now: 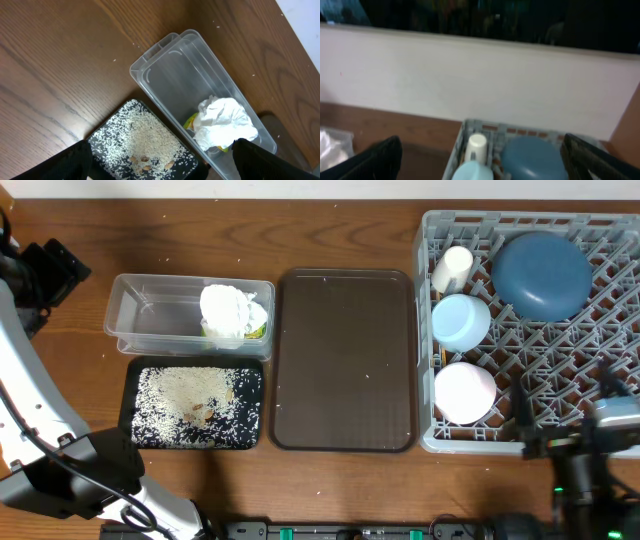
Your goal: Sort waste into correct bins and load items into the dishwasher rack
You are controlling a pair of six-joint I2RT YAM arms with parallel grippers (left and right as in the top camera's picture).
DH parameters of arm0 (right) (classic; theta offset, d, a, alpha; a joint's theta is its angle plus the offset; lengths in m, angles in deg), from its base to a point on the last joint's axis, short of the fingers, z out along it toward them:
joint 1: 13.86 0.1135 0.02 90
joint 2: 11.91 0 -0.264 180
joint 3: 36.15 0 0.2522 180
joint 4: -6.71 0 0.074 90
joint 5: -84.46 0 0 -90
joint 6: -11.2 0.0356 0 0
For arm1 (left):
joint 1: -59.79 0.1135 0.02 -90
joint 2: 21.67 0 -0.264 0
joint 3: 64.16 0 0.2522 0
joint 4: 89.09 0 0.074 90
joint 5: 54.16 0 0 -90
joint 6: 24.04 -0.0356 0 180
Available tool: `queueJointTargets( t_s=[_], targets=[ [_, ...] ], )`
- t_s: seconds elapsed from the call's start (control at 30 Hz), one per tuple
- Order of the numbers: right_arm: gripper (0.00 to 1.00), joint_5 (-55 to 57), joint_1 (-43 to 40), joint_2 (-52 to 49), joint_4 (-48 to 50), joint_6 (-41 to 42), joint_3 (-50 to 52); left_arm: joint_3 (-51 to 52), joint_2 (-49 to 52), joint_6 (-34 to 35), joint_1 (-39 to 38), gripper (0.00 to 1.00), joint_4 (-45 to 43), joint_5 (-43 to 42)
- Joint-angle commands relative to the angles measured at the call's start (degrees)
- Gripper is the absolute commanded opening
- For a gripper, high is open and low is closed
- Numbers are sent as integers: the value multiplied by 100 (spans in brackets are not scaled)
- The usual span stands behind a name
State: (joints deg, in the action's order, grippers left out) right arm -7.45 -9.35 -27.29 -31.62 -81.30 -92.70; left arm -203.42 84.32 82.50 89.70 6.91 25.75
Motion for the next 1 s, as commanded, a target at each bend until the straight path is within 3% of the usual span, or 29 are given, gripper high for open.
queueJointTargets(
  t_s=[0.0, 0.17, 0.37, 0.5, 0.97],
  targets=[
    [99, -11, 59, 660, 413, 428, 1069, -31, 42, 9, 28, 92, 22, 28],
    [99, -15, 39, 1403, 2017, 813, 2680, -31, 42, 9, 28, 92, 20, 28],
    [99, -256, -15, 1506, 3501, 846, 3842, -31, 42, 9, 28, 92, 20, 28],
    [99, -267, -15, 1506, 3504, 846, 4216, -31, 42, 9, 28, 92, 22, 28],
    [99, -284, -15, 1508, 2072, 522, 4247, -31, 42, 9, 28, 92, 22, 26]
  ],
)
